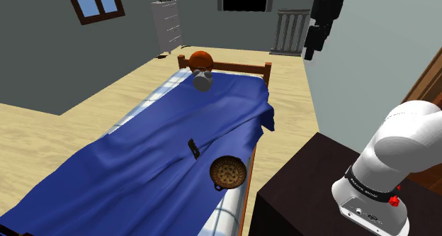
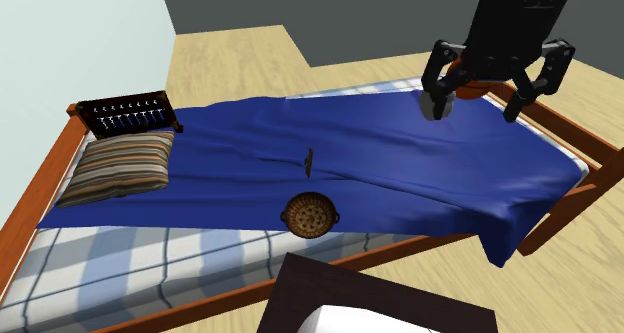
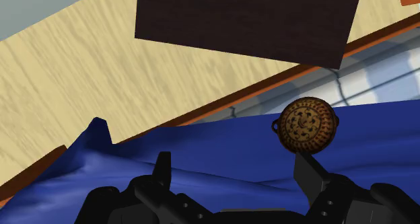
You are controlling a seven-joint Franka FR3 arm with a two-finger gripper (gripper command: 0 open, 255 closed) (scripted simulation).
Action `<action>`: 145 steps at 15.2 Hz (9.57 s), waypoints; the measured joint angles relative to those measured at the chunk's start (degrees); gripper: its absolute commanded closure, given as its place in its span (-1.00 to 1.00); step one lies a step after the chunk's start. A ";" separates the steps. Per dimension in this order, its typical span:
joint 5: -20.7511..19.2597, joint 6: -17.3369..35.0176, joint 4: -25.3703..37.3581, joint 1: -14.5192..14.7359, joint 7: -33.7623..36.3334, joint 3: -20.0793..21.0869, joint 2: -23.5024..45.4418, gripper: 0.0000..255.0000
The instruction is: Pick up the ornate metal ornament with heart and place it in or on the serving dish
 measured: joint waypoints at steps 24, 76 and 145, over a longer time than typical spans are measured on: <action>8.75 39.33 -8.14 6.33 12.76 10.01 29.35 -1.00; 1.96 61.96 31.21 15.28 24.21 12.23 88.52 -1.00; 6.52 62.43 4.89 5.15 13.05 19.54 67.44 1.00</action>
